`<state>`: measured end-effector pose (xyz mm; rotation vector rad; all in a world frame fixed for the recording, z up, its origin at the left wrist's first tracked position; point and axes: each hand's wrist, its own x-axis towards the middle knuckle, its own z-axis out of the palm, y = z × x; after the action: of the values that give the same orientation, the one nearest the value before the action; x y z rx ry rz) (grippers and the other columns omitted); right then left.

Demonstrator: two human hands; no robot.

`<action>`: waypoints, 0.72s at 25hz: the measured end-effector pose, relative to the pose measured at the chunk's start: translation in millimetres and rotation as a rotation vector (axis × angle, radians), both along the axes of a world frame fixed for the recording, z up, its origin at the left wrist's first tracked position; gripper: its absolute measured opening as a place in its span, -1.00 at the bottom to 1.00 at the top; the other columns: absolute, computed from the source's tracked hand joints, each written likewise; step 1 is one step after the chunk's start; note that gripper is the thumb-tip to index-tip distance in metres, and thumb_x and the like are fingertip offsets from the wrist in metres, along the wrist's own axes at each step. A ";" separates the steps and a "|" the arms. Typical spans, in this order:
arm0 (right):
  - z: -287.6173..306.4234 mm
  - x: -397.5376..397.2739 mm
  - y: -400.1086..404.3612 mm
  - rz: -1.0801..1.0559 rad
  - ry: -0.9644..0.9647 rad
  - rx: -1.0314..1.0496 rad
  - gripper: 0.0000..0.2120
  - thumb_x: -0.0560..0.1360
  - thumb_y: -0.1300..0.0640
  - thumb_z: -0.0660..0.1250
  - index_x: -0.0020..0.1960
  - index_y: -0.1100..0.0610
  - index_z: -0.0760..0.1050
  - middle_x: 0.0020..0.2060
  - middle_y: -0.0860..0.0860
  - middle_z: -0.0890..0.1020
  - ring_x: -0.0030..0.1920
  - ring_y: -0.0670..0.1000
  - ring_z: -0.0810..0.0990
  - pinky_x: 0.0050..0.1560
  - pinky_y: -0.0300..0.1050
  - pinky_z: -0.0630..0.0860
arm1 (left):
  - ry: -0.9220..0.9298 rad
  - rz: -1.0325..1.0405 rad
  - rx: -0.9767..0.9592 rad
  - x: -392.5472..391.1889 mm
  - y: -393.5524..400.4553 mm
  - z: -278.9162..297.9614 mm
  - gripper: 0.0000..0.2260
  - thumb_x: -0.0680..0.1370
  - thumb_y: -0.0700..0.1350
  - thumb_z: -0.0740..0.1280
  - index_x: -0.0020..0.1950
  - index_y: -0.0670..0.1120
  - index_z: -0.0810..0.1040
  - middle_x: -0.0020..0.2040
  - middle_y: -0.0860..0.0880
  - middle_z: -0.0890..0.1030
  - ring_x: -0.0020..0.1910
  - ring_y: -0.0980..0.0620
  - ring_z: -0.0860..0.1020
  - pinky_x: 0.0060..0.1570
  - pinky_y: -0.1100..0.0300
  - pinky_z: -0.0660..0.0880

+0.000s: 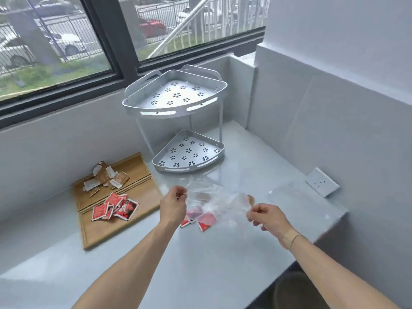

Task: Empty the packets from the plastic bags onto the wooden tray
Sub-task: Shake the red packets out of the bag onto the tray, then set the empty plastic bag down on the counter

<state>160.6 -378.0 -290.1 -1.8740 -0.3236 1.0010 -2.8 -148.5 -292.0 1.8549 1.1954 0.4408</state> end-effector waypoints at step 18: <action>-46.3 9.8 -147.3 -0.185 0.078 -0.287 -0.79 0.38 0.05 0.47 -0.38 0.11 0.62 -0.41 0.10 0.67 -0.44 -0.10 0.51 -0.39 -0.31 0.36 | 0.340 -0.578 0.151 155.7 -109.8 -51.2 -0.76 0.61 -0.13 0.14 0.19 -0.05 0.52 0.09 -0.07 0.61 0.03 -0.10 0.57 0.02 0.00 0.53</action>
<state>170.4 -525.3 -336.4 -2.0710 0.0430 1.0319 152.9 -258.3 -343.2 2.3575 0.7867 -0.1166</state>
